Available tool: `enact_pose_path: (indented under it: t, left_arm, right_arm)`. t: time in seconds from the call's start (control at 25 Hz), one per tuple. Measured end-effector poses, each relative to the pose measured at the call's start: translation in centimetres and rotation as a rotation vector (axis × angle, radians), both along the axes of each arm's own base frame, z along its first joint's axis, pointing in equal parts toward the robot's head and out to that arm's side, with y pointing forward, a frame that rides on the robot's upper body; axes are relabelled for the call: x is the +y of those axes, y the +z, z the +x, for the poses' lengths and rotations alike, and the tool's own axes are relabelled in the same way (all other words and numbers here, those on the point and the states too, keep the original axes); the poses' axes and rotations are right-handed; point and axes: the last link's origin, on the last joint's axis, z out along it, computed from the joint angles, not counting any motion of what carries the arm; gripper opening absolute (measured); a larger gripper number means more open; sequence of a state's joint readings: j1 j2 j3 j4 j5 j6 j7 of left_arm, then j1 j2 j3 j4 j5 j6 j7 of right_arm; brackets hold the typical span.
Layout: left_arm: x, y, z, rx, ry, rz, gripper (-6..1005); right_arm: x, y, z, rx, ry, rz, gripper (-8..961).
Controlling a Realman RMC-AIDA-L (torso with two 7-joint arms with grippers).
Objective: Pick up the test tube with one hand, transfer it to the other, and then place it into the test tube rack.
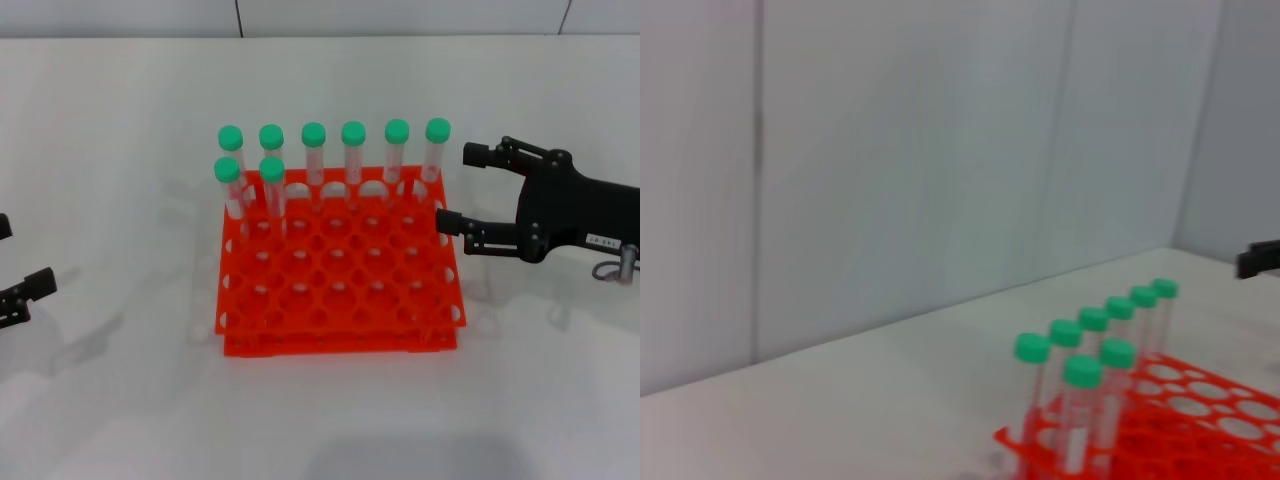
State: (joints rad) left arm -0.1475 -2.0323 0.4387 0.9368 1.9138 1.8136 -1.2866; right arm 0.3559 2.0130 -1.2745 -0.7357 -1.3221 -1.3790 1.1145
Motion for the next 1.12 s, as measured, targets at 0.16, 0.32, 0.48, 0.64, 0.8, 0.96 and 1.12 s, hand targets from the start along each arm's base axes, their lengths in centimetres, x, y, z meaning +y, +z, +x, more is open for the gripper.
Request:
enact_pose_path:
  t: [0.16,0.32,0.48,0.64,0.8,0.96,1.12]
  left_arm:
    - [0.2,0.1,0.2,0.002,-0.028,-0.037,892]
    - [0.5,-0.3,0.4,0.015,-0.046,-0.106,892]
    - [0.9,-0.9,0.8,0.03,-0.058,-0.172,892]
    - [1.1,-1.3,1.1,0.033,-0.073,-0.211,892]
    - [1.4,-1.7,1.4,0.043,-0.089,-0.251,892]
    - [1.6,-1.8,1.7,0.047,-0.098,-0.272,892]
    - [1.9,-2.0,1.9,0.043,-0.108,-0.283,892]
  right_arm:
    - [-0.5,-0.5,0.6,0.006,-0.009,-0.003,871]
    - [-0.7,-0.9,0.8,0.009,-0.01,-0.019,877]
    - [-0.9,-1.0,0.9,0.001,-0.009,-0.036,877]
    - [-1.1,-1.2,1.2,-0.018,-0.008,-0.052,877]
    - [-1.2,-1.4,1.5,-0.033,-0.02,-0.07,877]
    - [-1.4,-1.6,1.8,-0.048,-0.03,-0.093,877]
    - [-1.5,-1.8,1.9,-0.062,-0.038,-0.114,877]
